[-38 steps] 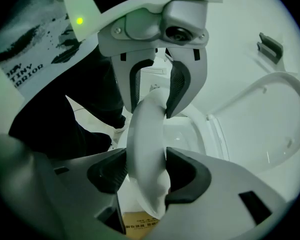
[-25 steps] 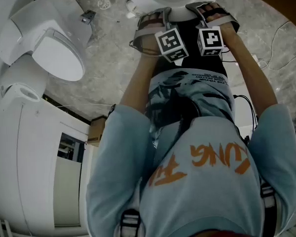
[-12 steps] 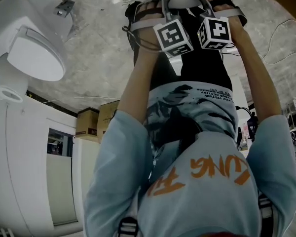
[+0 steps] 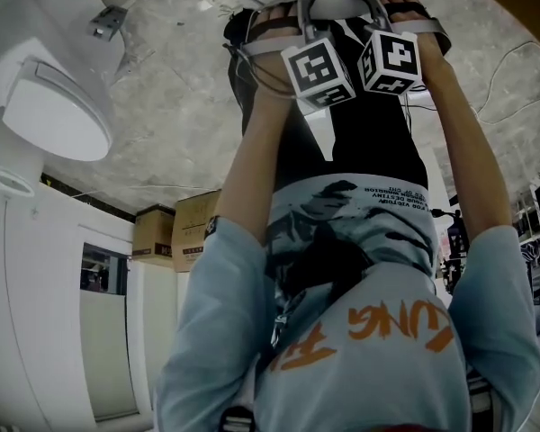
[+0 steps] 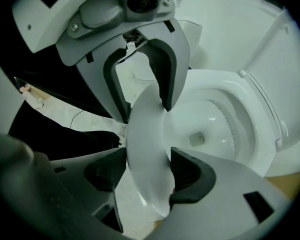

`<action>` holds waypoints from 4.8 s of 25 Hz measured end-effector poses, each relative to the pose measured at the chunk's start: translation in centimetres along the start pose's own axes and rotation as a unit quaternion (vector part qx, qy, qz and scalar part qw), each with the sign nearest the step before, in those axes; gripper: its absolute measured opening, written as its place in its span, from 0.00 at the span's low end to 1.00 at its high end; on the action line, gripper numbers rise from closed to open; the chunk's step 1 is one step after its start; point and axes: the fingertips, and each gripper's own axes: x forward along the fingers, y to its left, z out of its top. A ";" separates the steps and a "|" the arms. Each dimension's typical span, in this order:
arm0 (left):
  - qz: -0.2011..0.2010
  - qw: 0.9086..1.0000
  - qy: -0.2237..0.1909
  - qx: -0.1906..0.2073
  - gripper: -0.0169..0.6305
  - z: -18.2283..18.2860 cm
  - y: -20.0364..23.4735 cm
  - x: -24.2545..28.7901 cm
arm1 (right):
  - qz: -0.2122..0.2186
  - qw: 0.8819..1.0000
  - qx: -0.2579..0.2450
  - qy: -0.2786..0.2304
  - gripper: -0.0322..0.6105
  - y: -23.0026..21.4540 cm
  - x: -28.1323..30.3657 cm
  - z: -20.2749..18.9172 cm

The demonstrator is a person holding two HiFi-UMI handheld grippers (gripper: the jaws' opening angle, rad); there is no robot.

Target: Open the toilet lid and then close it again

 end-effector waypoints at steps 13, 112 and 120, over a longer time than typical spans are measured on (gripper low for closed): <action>0.070 0.965 -0.118 -0.226 0.09 2.8 8.6 -10.9 | -0.017 0.967 0.246 -0.071 0.31 -3.4 -9.2 2.6; 0.363 0.915 -0.126 0.122 0.29 21.1 35.1 -49.6 | -0.371 0.922 -0.067 -0.089 0.32 -38.0 -52.2 18.6; 0.321 0.927 -0.128 0.146 0.32 19.3 27.0 -47.9 | -0.349 0.929 -0.090 -0.082 0.35 -29.9 -50.5 16.9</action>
